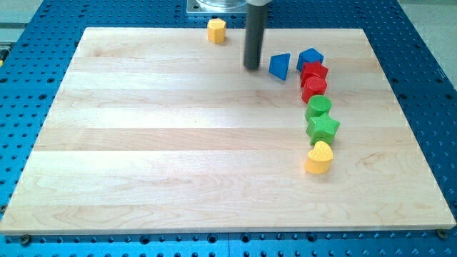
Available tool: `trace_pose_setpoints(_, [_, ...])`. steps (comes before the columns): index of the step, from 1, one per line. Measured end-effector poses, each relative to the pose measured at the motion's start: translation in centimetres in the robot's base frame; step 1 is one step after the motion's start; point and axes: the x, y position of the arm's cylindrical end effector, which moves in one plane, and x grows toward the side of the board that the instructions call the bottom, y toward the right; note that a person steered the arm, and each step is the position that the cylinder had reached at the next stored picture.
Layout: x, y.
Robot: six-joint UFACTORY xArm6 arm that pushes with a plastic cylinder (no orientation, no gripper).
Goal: Move the red blocks diagonal to each other
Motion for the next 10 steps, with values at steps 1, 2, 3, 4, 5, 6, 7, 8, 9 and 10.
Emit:
trace_pose_setpoints(1, [-5.2, 6.5])
trace_pose_setpoints(2, [-3.2, 13.1])
trace_pose_setpoints(3, [-1.3, 15.2])
trace_pose_setpoints(4, [0.4, 10.6])
trace_pose_setpoints(5, [1.3, 3.4])
trace_pose_setpoints(6, [1.4, 3.3])
trace_pose_setpoints(7, [1.4, 9.6])
trace_pose_setpoints(8, [3.0, 14.3])
trace_pose_setpoints(9, [6.0, 16.8])
trace_pose_setpoints(10, [7.5, 13.6])
